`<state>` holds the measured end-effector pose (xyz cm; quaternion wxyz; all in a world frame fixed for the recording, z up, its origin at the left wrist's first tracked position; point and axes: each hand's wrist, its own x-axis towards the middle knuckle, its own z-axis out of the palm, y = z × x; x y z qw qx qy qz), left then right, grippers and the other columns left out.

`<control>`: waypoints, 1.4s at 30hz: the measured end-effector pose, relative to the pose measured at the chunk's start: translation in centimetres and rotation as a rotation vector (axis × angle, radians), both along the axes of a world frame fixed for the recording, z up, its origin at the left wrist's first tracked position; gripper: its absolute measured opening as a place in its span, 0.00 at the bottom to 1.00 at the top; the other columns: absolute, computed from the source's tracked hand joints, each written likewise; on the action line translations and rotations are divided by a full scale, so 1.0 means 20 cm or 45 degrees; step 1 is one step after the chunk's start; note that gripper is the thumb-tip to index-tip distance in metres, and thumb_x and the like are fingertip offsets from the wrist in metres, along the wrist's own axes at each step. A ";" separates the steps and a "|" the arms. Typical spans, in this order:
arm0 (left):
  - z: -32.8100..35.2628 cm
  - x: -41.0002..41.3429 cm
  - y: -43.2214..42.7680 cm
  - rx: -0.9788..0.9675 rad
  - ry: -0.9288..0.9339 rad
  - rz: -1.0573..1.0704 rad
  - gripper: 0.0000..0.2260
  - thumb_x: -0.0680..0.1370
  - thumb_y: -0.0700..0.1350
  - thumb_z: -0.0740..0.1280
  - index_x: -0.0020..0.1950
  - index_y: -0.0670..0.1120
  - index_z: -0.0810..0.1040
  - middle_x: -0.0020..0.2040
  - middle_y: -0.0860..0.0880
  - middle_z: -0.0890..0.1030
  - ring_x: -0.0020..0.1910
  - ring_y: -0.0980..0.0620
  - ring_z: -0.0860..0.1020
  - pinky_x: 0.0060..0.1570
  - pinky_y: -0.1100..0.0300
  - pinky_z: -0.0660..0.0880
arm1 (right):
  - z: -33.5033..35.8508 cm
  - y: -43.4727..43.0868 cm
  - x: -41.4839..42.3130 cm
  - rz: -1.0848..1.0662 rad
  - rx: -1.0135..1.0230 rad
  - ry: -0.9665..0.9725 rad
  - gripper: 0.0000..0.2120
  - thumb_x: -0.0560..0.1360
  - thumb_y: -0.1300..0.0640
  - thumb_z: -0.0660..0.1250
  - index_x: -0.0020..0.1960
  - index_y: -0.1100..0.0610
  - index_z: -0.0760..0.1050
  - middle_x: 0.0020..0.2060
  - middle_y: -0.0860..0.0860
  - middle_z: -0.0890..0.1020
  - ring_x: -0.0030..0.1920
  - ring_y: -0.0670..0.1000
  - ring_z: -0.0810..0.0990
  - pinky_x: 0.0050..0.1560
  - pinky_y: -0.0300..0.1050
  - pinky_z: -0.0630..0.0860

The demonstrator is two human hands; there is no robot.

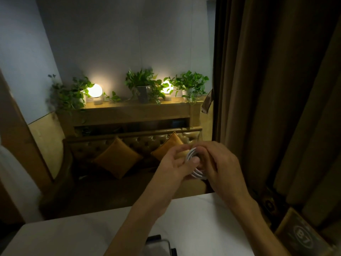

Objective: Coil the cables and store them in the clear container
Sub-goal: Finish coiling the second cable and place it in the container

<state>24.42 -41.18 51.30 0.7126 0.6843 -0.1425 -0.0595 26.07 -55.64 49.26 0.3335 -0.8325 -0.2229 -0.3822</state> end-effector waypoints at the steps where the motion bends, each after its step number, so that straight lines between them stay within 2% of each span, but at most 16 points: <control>1: -0.01 -0.01 -0.01 0.121 -0.100 0.124 0.19 0.75 0.46 0.68 0.64 0.53 0.70 0.59 0.51 0.79 0.55 0.53 0.80 0.49 0.64 0.80 | 0.00 0.00 0.00 -0.008 -0.016 -0.030 0.29 0.77 0.38 0.52 0.54 0.61 0.79 0.48 0.57 0.84 0.47 0.51 0.82 0.52 0.39 0.77; 5: -0.01 -0.03 -0.02 0.291 -0.364 0.472 0.06 0.78 0.49 0.63 0.54 0.54 0.69 0.50 0.54 0.80 0.44 0.60 0.82 0.43 0.65 0.81 | -0.01 -0.01 0.00 -0.054 0.074 0.059 0.22 0.76 0.45 0.55 0.56 0.60 0.78 0.51 0.56 0.83 0.50 0.51 0.82 0.54 0.45 0.80; 8: -0.01 -0.03 -0.01 0.276 -0.398 0.436 0.03 0.78 0.48 0.63 0.49 0.51 0.70 0.48 0.49 0.81 0.44 0.54 0.83 0.43 0.59 0.82 | 0.00 -0.02 -0.01 0.013 0.232 0.197 0.16 0.79 0.47 0.57 0.55 0.55 0.78 0.49 0.48 0.82 0.49 0.43 0.80 0.51 0.34 0.77; 12: 0.00 -0.04 0.00 -0.007 -0.182 0.226 0.02 0.78 0.41 0.63 0.45 0.47 0.72 0.47 0.46 0.82 0.44 0.50 0.84 0.41 0.58 0.82 | 0.01 -0.01 -0.01 0.119 0.426 0.358 0.14 0.79 0.50 0.56 0.53 0.53 0.78 0.45 0.44 0.81 0.47 0.43 0.80 0.46 0.32 0.76; 14: 0.00 -0.03 -0.01 -0.080 -0.072 0.165 0.02 0.77 0.40 0.65 0.44 0.45 0.74 0.48 0.45 0.82 0.47 0.47 0.83 0.48 0.52 0.82 | 0.00 0.00 0.00 0.118 0.478 0.373 0.13 0.80 0.51 0.55 0.53 0.53 0.78 0.44 0.44 0.81 0.46 0.43 0.81 0.43 0.32 0.76; 16: -0.01 -0.02 -0.02 -0.133 -0.008 0.145 0.02 0.74 0.41 0.67 0.42 0.45 0.76 0.46 0.43 0.83 0.48 0.43 0.82 0.52 0.48 0.80 | 0.00 0.02 0.00 0.106 0.503 0.365 0.14 0.79 0.50 0.54 0.52 0.53 0.77 0.43 0.44 0.81 0.45 0.41 0.81 0.41 0.30 0.76; 18: -0.02 0.00 -0.03 -0.220 0.013 0.063 0.06 0.69 0.46 0.69 0.39 0.44 0.77 0.41 0.45 0.82 0.44 0.45 0.81 0.49 0.51 0.79 | -0.01 0.04 -0.01 0.061 0.468 0.307 0.14 0.79 0.50 0.54 0.52 0.53 0.77 0.43 0.42 0.80 0.44 0.39 0.81 0.41 0.28 0.75; 22: -0.03 0.00 -0.03 -0.171 -0.007 -0.039 0.15 0.67 0.56 0.71 0.43 0.45 0.77 0.42 0.47 0.81 0.43 0.50 0.80 0.45 0.62 0.78 | -0.02 0.03 -0.01 -0.056 0.306 0.155 0.12 0.79 0.54 0.58 0.55 0.55 0.78 0.49 0.45 0.80 0.48 0.41 0.79 0.49 0.31 0.78; 25: -0.04 -0.01 -0.03 -0.196 -0.023 -0.090 0.14 0.69 0.56 0.72 0.46 0.48 0.80 0.48 0.45 0.82 0.51 0.45 0.80 0.57 0.52 0.77 | -0.03 0.01 0.00 -0.002 0.425 0.253 0.11 0.80 0.56 0.58 0.54 0.54 0.78 0.49 0.47 0.81 0.47 0.43 0.80 0.48 0.34 0.78; 30: -0.05 0.01 0.01 -0.405 0.098 -0.099 0.16 0.69 0.46 0.70 0.54 0.45 0.74 0.55 0.42 0.82 0.53 0.43 0.82 0.54 0.49 0.79 | -0.01 0.00 -0.01 0.153 0.676 0.427 0.12 0.80 0.53 0.57 0.52 0.54 0.79 0.43 0.49 0.83 0.44 0.47 0.83 0.43 0.37 0.80; 32: -0.03 0.01 0.04 -0.319 0.090 -0.231 0.17 0.69 0.48 0.74 0.54 0.44 0.75 0.51 0.47 0.84 0.50 0.49 0.83 0.51 0.56 0.80 | 0.00 0.00 -0.02 0.180 0.706 0.449 0.15 0.77 0.49 0.58 0.52 0.55 0.79 0.44 0.50 0.83 0.44 0.47 0.83 0.42 0.37 0.80; 34: -0.02 0.01 0.05 -0.267 0.087 -0.309 0.09 0.75 0.45 0.69 0.52 0.43 0.76 0.45 0.54 0.85 0.48 0.55 0.83 0.47 0.64 0.79 | 0.00 -0.01 -0.02 0.210 0.715 0.456 0.17 0.76 0.48 0.57 0.53 0.56 0.79 0.45 0.51 0.83 0.45 0.48 0.83 0.42 0.37 0.79; 35: -0.02 0.01 0.05 -0.307 0.134 -0.304 0.07 0.77 0.44 0.65 0.52 0.42 0.76 0.43 0.54 0.85 0.47 0.54 0.83 0.47 0.64 0.79 | 0.00 -0.01 -0.02 0.217 0.700 0.451 0.16 0.77 0.48 0.57 0.53 0.56 0.80 0.45 0.51 0.83 0.45 0.48 0.82 0.43 0.36 0.79; 37: -0.02 0.01 0.05 -0.312 0.156 -0.281 0.09 0.74 0.46 0.66 0.49 0.41 0.76 0.43 0.51 0.85 0.48 0.51 0.83 0.46 0.63 0.79 | -0.02 -0.01 -0.01 0.218 0.636 0.438 0.14 0.78 0.49 0.58 0.53 0.55 0.79 0.45 0.50 0.82 0.46 0.47 0.82 0.43 0.36 0.78; 39: -0.03 0.00 0.03 -0.196 0.057 -0.157 0.13 0.69 0.47 0.70 0.48 0.41 0.75 0.46 0.48 0.84 0.48 0.50 0.83 0.47 0.62 0.79 | -0.03 0.01 0.00 0.222 0.564 0.415 0.15 0.78 0.45 0.60 0.53 0.55 0.79 0.45 0.48 0.82 0.46 0.45 0.82 0.45 0.35 0.78; 42: -0.05 -0.02 0.01 0.013 -0.114 0.149 0.15 0.71 0.45 0.73 0.53 0.48 0.72 0.52 0.49 0.80 0.49 0.52 0.82 0.43 0.66 0.80 | -0.04 0.02 0.00 0.250 0.486 0.419 0.17 0.76 0.43 0.60 0.54 0.53 0.79 0.46 0.45 0.82 0.48 0.44 0.81 0.46 0.35 0.79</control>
